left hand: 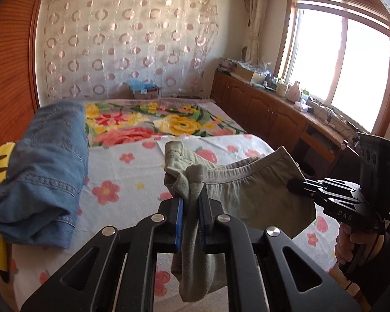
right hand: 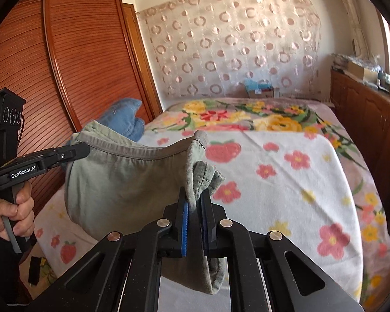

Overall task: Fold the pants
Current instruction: 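Lift the folded pants with both grippers and carry them onto the blue jeans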

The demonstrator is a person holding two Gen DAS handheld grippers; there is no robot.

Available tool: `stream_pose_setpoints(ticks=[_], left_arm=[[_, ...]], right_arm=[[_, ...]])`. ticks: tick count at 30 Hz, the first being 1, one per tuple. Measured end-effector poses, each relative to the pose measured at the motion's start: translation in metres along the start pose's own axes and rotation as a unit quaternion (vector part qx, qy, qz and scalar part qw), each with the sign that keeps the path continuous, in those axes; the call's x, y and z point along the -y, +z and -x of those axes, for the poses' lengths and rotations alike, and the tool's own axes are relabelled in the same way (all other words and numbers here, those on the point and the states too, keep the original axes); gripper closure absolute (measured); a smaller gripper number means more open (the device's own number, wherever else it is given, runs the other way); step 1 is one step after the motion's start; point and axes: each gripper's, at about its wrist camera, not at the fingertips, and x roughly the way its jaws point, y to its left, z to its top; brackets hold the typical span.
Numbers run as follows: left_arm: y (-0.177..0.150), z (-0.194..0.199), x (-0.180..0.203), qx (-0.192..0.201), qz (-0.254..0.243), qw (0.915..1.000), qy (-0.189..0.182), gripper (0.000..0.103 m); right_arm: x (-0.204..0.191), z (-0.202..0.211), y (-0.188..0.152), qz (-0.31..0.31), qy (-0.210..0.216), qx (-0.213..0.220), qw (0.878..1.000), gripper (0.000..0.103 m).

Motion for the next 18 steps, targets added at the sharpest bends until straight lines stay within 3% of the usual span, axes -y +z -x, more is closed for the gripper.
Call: stream_pose_setpoints(ticks=[9,18], left_arm=[[0.022,0.037,-0.006,0.037,-0.016,0.9985,0.037,0.092],[0.025,0.055,-0.02,0.06,-0.017,0.9963,0.058,0.092]], right_arm=[[-0.021,0.013,0.031,0.033,0.016,0.04,0.999,0.095],[-0.024,-0.003,0.033,0.055,0.031,0.047,0.997,0.095]])
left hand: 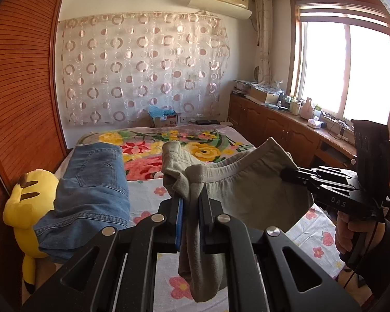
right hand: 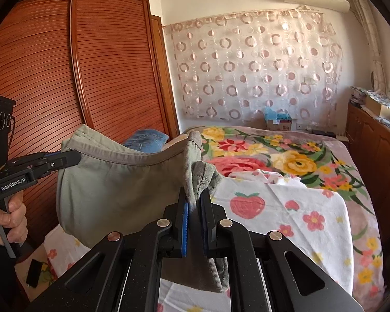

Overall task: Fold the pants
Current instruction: 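Lift the folded pants with both grippers and carry them onto the blue jeans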

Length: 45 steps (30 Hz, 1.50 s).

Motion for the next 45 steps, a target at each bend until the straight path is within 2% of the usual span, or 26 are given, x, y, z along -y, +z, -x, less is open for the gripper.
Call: stream_pose_setpoints(ticks=[9,16,26,32,39,45], left_arm=[[-0.002,0.004,-0.038,0.014,0.015,0.9995,0.024,0.092],[-0.005,-0.006,-0.076,0.011,0.032,0.9985,0.044,0.092],[0.011,-0.027,-0.125,0.012,0.05,0.9954,0.081,0.092],[0.016,-0.038,-0.15,0.017,0.072,0.9907,0.114,0.092],[0.006,-0.046,-0.176,0.014,0.104,0.9841,0.143,0.092],[-0.011,-0.052,-0.19,0.001,0.14,0.9782,0.153,0.092]], right_arm=[[0.003,-0.038,0.017,0.032,0.019,-0.005,0.999,0.095],[0.0,-0.086,0.033,0.055,0.043,-0.017,0.997,0.095],[0.022,-0.157,0.079,0.074,0.076,-0.016,0.994,0.095],[0.028,-0.205,0.108,0.084,0.108,-0.01,0.991,0.095],[0.018,-0.276,0.129,0.135,0.124,-0.028,0.983,0.095],[0.003,-0.334,0.141,0.172,0.152,-0.054,0.972,0.095]])
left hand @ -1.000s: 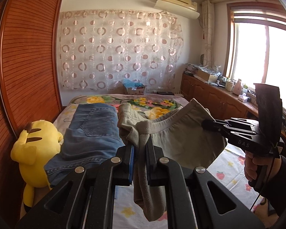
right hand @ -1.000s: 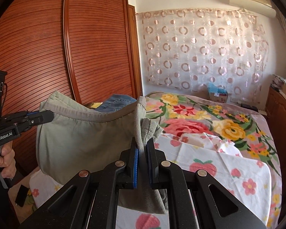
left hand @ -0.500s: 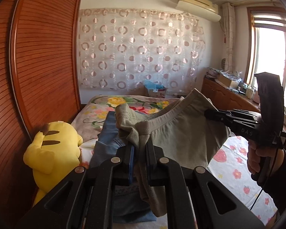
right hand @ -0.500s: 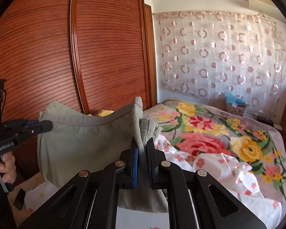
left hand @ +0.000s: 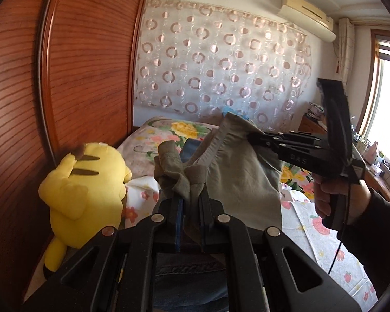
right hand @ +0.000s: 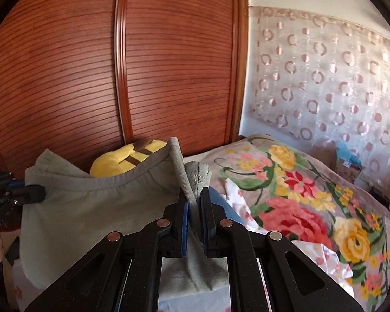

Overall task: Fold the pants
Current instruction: 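Lift the folded pants with both grippers and carry them onto the blue jeans, then lower the pants onto the jeans stack and open both grippers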

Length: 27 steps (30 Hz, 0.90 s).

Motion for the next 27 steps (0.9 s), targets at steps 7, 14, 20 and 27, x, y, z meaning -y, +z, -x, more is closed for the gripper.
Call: stream_pose_setpoints(ticks=[7,14,20,27], left_arm=[[-0.014,-0.009,-0.003,-0.022,0.013,0.9996,0.009,0.092],[-0.014,-0.006,-0.006,-0.029,0.022,0.9993,0.003,0.085],[-0.007,0.011,0.0,-0.003,0.004,0.9999,0.01,0.053],[-0.006,0.006,0.011,-0.015,-0.014,0.9997,-0.011,0.052]], right_arm=[[0.007,-0.049,0.017,0.008,0.03,-0.027,0.999,0.095],[0.007,-0.039,0.026,-0.026,0.017,-0.023,0.999,0.077],[0.007,-0.014,0.023,-0.042,0.031,-0.003,0.999,0.077],[0.01,-0.021,-0.003,-0.051,0.032,-0.031,0.998,0.077]])
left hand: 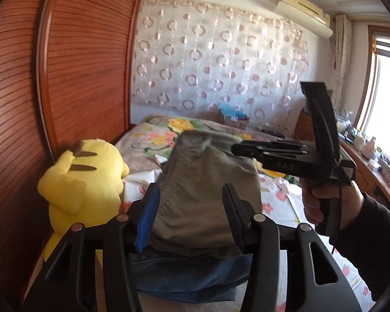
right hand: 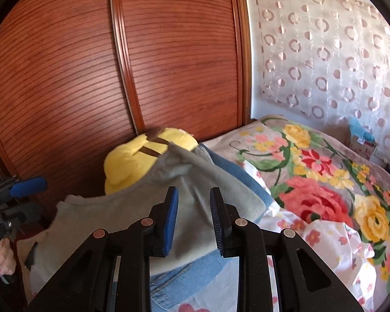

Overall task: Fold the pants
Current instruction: 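Lower the pants onto the jeans stack and open both grippers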

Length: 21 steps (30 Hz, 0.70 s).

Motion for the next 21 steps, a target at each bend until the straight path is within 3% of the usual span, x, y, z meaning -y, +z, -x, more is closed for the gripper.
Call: stream_pose_setpoints(ticks=[6,14,21], left_arm=[[-0.023,-0.026,0.004,-0.054,-0.01,0.9985,-0.006,0.052],[-0.038,-0.032,0.012,-0.057,-0.012,0.9983,0.0,0.052],[-0.03,-0.025,0.017,-0.055,-0.024,0.998,0.021,0.052]], right_arm=[[0.015,-0.018,0.006,-0.027,-0.011,-0.014,0.999,0.077],[0.017,-0.026,-0.002,-0.043,-0.01,-0.01,0.999,0.077],[0.004,-0.001,-0.009,-0.043,-0.018,0.012,0.999,0.077]])
